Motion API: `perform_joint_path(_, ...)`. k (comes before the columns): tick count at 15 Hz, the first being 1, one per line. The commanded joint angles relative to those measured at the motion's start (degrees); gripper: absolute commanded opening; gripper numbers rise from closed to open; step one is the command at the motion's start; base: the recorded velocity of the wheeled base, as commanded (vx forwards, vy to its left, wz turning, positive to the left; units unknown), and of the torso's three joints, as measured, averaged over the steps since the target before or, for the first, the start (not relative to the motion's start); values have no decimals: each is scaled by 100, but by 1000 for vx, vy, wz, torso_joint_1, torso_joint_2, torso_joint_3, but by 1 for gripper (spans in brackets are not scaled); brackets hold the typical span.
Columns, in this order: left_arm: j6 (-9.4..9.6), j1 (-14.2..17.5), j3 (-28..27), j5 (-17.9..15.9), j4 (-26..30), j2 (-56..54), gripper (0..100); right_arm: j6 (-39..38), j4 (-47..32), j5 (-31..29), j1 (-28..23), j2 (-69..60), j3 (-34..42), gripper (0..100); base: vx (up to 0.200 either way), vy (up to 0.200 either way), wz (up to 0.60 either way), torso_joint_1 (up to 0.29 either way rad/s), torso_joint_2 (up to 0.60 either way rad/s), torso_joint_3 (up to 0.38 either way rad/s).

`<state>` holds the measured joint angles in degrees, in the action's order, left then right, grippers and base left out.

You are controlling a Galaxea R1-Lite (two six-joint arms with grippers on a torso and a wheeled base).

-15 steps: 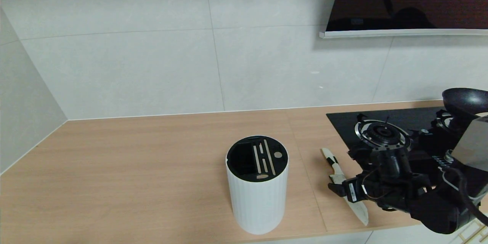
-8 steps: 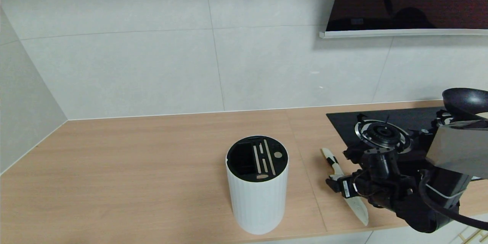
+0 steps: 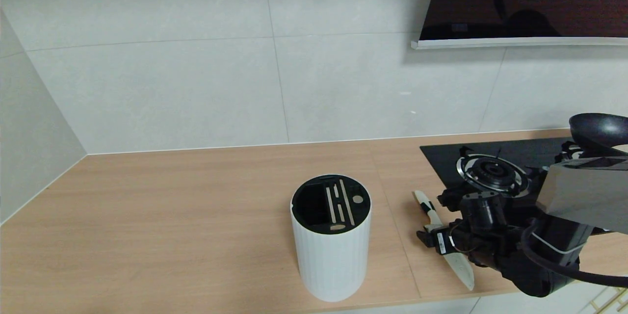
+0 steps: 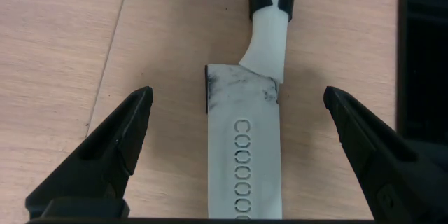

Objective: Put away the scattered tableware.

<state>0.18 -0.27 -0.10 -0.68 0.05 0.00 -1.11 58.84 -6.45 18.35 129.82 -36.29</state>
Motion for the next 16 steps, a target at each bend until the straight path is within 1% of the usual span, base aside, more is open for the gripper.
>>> perform_joint_path(1, -1, 0, 1, -2, 4, 0, 100, -12, 4, -14, -7, 79, -62, 100, 0, 0, 0, 0, 0, 0)
perform_joint_path(3, -1, 0, 1, -2, 4, 0, 100, -21, 13, -67, -42, 149, -115, 100, 0, 0, 0, 0, 0, 0)
perform_joint_path(6, -1, 0, 1, -2, -5, 0, 100, -135, 233, -67, -68, 299, -177, 100, 0, 0, 0, 0, 0, 0)
perform_joint_path(10, -1, 0, 1, -2, 4, 0, 100, -135, 233, -76, -86, 360, -203, 100, 0, 0, 0, 0, 0, 0)
perform_joint_path(11, -1, 0, 1, -2, 4, 0, 100, -135, 233, -76, -86, 369, -203, 0, 0, 0, 0, 0, 0, 0)
perform_joint_path(16, -1, 0, 1, -2, 4, 0, 100, -126, 233, -76, -86, 422, -194, 0, 0, 0, 0, 0, 0, 0)
